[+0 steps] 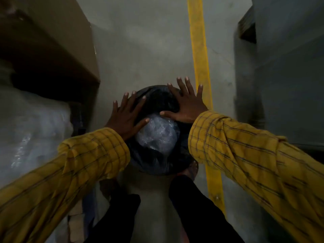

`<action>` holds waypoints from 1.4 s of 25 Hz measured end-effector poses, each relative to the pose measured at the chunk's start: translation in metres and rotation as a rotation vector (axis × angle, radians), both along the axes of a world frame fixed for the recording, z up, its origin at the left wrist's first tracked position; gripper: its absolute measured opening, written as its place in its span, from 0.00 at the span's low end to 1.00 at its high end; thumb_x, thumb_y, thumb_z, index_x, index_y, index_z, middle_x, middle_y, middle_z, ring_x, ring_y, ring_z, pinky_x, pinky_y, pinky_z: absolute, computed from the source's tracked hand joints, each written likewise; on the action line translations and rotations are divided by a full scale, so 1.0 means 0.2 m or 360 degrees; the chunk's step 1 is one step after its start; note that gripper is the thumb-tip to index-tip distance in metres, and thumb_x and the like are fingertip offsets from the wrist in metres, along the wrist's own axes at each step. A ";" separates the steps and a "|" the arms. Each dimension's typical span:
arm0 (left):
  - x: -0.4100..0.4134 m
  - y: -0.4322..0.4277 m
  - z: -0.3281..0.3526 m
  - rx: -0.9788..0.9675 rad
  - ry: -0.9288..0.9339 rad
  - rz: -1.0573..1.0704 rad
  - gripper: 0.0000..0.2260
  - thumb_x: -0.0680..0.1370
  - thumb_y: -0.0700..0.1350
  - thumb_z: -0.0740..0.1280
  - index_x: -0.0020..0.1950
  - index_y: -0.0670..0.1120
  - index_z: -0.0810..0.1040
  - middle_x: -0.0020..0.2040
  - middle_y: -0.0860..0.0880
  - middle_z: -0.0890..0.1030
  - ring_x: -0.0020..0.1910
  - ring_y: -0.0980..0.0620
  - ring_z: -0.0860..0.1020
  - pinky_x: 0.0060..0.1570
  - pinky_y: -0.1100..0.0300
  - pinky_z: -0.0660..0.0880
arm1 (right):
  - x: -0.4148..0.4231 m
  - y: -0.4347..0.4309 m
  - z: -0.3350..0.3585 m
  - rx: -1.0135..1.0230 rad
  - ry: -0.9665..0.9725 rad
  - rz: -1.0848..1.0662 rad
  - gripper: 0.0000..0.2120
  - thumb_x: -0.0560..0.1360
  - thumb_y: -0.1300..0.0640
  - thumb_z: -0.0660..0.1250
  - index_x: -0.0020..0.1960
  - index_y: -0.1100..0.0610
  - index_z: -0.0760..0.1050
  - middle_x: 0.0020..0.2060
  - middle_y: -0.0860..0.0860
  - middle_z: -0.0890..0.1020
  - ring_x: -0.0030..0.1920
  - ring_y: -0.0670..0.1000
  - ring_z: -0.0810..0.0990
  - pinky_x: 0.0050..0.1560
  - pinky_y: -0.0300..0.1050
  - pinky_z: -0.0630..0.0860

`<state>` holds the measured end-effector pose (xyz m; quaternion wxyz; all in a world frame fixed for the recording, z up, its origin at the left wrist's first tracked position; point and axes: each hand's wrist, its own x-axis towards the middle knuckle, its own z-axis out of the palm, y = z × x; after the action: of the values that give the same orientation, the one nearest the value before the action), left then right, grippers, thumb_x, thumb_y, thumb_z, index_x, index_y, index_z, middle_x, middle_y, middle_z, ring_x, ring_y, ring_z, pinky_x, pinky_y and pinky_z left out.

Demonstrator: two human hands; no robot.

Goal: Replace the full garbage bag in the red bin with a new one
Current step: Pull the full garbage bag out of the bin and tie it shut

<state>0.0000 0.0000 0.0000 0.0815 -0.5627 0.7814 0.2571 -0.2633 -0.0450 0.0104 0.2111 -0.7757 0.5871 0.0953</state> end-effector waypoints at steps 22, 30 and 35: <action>-0.03 -0.40 -0.29 -0.0387 0.0175 0.0042 0.26 0.74 0.62 0.56 0.64 0.51 0.78 0.57 0.45 0.85 0.53 0.39 0.84 0.49 0.43 0.80 | 0.15 -0.33 -0.43 -0.0372 -0.0197 0.0392 0.23 0.75 0.57 0.65 0.70 0.59 0.73 0.59 0.60 0.81 0.53 0.65 0.80 0.43 0.56 0.78; -0.01 -0.37 -0.11 -0.0264 0.0237 -0.0184 0.18 0.75 0.52 0.66 0.64 0.54 0.73 0.54 0.45 0.83 0.48 0.40 0.83 0.43 0.47 0.80 | 0.13 -0.24 -0.25 -0.0385 -0.0138 0.0505 0.13 0.70 0.63 0.65 0.54 0.62 0.75 0.46 0.61 0.79 0.42 0.64 0.77 0.37 0.52 0.65; 0.00 -0.31 -0.11 0.0009 0.0266 -0.0191 0.18 0.78 0.43 0.65 0.67 0.46 0.71 0.60 0.42 0.75 0.48 0.37 0.80 0.46 0.46 0.77 | 0.09 -0.18 -0.17 -0.0180 -0.0120 0.0487 0.14 0.78 0.55 0.64 0.61 0.60 0.73 0.51 0.61 0.81 0.47 0.65 0.79 0.44 0.54 0.69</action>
<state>0.0007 -0.0614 -0.0216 0.0328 -0.4911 0.8172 0.3000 -0.2449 -0.0816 -0.0240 0.1720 -0.8697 0.4582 0.0641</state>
